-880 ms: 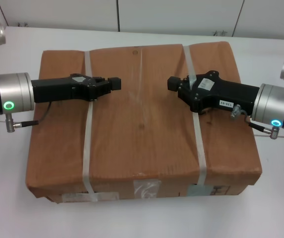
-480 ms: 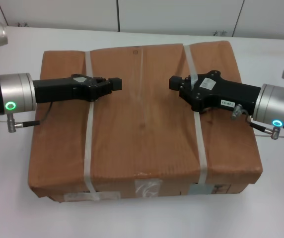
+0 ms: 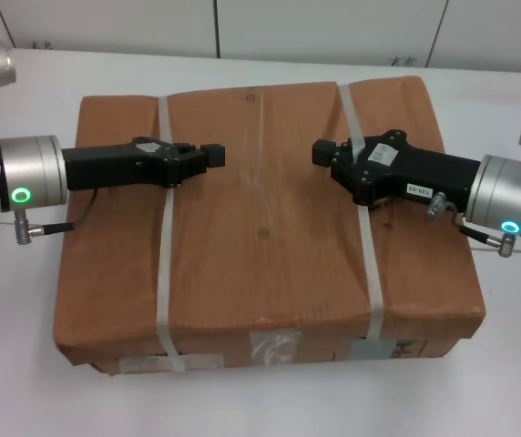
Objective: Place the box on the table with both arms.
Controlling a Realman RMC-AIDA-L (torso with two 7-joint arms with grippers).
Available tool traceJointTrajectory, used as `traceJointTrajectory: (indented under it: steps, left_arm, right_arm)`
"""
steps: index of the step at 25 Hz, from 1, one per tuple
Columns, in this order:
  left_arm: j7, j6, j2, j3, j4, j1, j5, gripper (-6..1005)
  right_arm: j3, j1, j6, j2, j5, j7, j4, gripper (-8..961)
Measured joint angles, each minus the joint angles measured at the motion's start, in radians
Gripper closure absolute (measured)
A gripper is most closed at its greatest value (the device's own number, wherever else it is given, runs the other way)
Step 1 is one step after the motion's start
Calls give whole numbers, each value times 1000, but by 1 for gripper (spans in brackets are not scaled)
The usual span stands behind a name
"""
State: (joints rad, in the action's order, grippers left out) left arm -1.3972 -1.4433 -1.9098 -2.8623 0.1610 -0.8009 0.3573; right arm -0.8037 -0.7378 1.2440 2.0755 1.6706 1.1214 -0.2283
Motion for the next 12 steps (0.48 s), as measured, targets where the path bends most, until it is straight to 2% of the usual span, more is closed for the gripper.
traceJointTrajectory:
  steps: [12]
  left_arm:
    - [0, 0, -2, 0, 0, 0, 0, 940]
  right_arm:
    - [0, 1, 0, 0, 0, 0, -2, 931]
